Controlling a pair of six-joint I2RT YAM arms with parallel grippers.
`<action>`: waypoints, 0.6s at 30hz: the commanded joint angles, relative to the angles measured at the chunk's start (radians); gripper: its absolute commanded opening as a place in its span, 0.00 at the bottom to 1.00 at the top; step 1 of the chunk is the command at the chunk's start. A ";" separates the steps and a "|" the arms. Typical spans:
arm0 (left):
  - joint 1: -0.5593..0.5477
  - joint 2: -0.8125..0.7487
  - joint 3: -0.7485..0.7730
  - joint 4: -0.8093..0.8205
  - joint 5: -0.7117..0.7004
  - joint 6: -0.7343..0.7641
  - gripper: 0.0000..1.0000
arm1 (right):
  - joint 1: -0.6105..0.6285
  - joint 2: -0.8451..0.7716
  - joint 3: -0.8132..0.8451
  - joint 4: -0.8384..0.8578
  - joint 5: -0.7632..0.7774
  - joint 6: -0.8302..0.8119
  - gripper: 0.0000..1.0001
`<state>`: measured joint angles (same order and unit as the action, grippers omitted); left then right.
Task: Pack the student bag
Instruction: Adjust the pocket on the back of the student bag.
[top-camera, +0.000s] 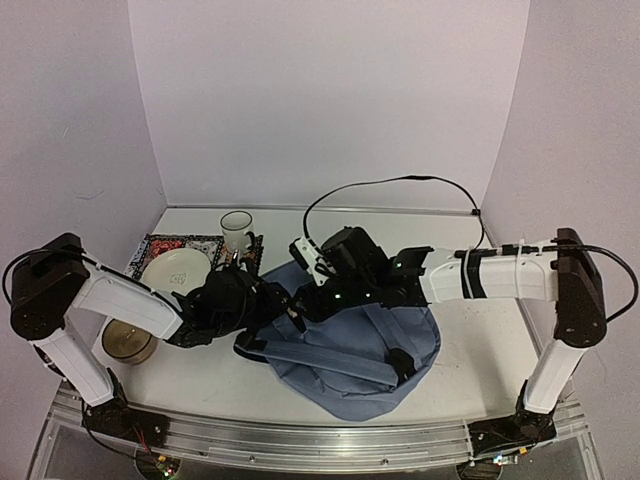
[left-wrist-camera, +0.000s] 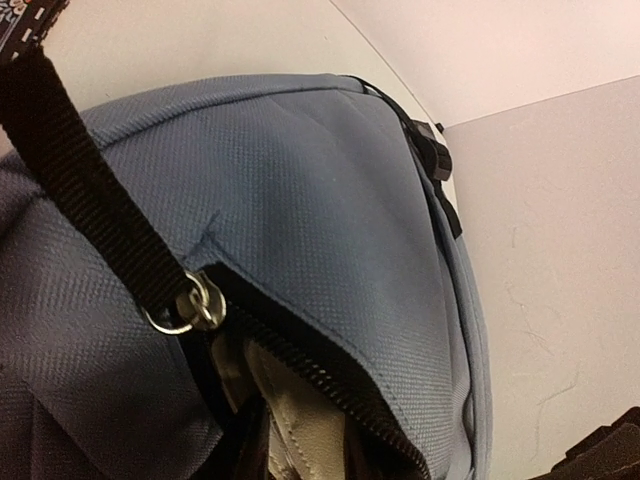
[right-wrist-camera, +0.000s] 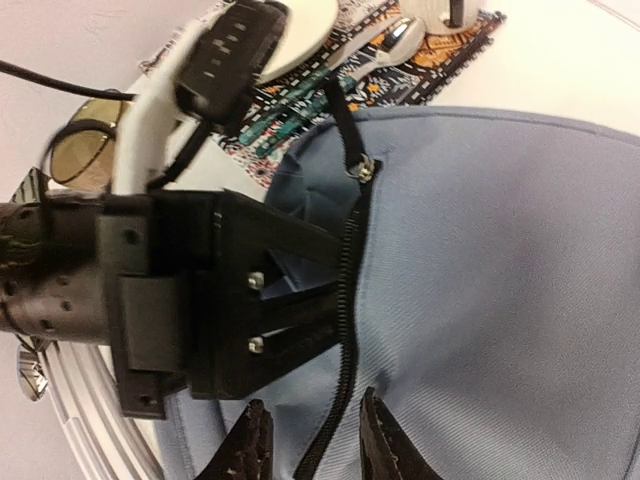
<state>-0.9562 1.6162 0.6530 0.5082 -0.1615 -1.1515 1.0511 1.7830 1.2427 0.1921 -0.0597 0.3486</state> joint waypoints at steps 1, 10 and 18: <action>-0.003 -0.111 -0.054 0.040 0.071 0.014 0.35 | 0.009 -0.063 0.020 -0.044 0.006 -0.035 0.33; -0.002 -0.296 -0.104 -0.216 0.020 0.055 0.45 | -0.001 -0.066 0.053 -0.074 0.047 -0.074 0.37; 0.060 -0.322 0.103 -0.659 -0.156 0.225 0.45 | -0.017 -0.017 0.106 -0.078 0.060 -0.084 0.37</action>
<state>-0.9426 1.3028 0.6350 0.0699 -0.2240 -1.0444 1.0424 1.7505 1.2839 0.1288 -0.0216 0.2814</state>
